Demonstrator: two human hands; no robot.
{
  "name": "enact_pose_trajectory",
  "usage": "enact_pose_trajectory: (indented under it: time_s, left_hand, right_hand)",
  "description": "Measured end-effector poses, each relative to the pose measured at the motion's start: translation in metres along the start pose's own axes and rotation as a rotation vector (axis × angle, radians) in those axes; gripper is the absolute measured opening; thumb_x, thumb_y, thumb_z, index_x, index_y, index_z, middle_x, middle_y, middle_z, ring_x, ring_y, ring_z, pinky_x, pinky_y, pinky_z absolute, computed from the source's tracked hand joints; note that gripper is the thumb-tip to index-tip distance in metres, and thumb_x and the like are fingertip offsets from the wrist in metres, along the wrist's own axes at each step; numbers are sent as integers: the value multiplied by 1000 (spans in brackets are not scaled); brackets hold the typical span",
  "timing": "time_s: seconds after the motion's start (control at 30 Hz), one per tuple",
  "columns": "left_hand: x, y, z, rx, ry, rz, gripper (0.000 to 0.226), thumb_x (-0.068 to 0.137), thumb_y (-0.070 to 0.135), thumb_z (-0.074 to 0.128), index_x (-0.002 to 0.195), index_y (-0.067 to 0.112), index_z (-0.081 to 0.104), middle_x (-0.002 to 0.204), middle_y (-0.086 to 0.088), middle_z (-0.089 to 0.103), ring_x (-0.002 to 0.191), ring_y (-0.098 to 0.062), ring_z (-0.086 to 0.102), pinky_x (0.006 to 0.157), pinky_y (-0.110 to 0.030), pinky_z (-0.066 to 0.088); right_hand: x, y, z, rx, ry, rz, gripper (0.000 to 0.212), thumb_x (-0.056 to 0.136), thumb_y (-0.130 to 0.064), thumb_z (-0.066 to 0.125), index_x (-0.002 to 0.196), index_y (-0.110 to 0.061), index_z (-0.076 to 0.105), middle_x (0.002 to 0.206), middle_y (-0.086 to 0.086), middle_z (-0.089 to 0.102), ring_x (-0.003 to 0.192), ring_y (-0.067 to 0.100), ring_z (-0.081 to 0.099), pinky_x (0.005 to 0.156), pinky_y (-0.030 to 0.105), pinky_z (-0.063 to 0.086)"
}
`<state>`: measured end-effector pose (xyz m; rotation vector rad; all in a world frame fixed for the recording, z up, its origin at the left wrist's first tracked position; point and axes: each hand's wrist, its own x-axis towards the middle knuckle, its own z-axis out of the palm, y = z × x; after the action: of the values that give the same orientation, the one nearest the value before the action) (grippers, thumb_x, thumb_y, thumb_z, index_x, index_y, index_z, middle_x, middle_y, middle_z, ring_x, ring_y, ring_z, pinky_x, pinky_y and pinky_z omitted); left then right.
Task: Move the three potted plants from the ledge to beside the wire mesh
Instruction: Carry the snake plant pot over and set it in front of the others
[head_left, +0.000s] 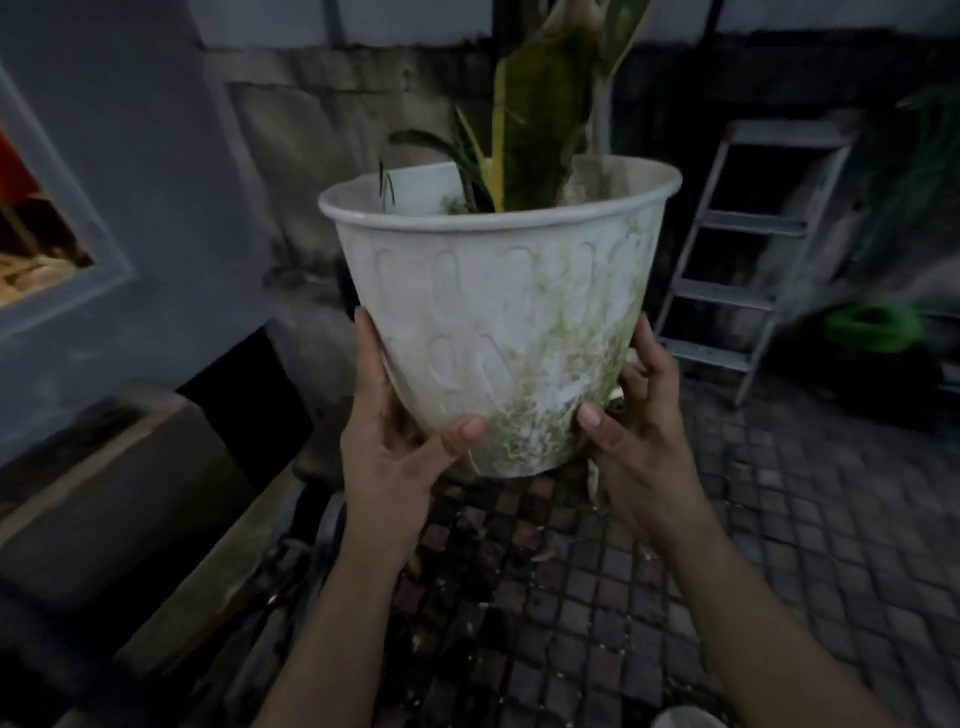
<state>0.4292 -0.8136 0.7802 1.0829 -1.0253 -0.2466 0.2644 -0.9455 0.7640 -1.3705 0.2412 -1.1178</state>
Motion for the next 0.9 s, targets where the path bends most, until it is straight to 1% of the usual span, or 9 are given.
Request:
enact_pose_trajectory:
  time_s: [0.07,0.17,0.3,0.47,0.53,0.63,0.7,0.77,0.9]
  left_hand:
    - [21,-25,10,-14,-40,6,109,81,19,84,163,43,15,167,18,33,153,-11,38,115,-47,48]
    - [55,-62,22,-82,-95,-1,108,72,35,91,154,61,25,168,10,33,153,-18,39,113,-52,49]
    - [103,-108,45,-163,-200,-61,116,65,38,95,156,56,26,165,5,37,151,-25,41,110,-60,48]
    - [152,-144,95,-298,-378,-81,112,68,31,92,155,57,26,165,15,35,150,-16,42,110,-56,51]
    - [167,-159,122,-333,-439,-95,113,69,29,91,156,56,25,167,13,32,152,-18,38,113,-58,47]
    - [184,-184,171,-379,-508,-138,117,68,30,91,158,54,20,169,14,27,155,-20,34,114,-60,45]
    - [193,-202,207,-426,-548,-172,118,68,28,90,157,57,19,168,17,28,153,-16,37,112,-54,50]
    - [201,-220,246,-472,-575,-215,117,72,29,90,161,49,17,168,15,31,150,-14,42,108,-43,55]
    - [225,-260,321,-535,-590,-368,114,73,51,88,163,41,19,167,9,36,149,-18,45,107,-35,53]
  right_hand:
    - [10,11,-12,-47,72,-8,93,79,-41,86,154,-45,32,161,-7,39,150,23,38,114,61,41]
    - [27,29,-23,-117,186,-66,91,80,-36,85,153,-42,31,159,-3,41,147,25,41,114,57,43]
    - [53,39,-38,-208,337,-124,84,79,-32,84,146,-53,38,153,-11,47,145,22,45,111,54,46]
    - [82,39,-65,-265,540,-168,83,78,-18,76,146,-45,38,158,-3,43,145,24,45,109,54,49]
    - [91,41,-84,-258,596,-186,81,80,-9,74,144,-46,40,159,0,43,144,24,46,107,51,51]
    - [106,45,-129,-276,642,-204,81,82,1,65,142,-50,45,153,-6,50,140,21,51,100,44,56]
    - [116,50,-166,-282,678,-195,81,81,3,65,140,-51,49,147,-9,52,135,18,55,95,39,58]
    - [128,54,-204,-290,703,-177,83,80,5,65,140,-49,49,145,-8,52,134,17,56,95,39,57]
    - [161,63,-283,-313,730,-107,85,75,-12,78,140,-53,42,155,4,45,142,31,48,103,58,51]
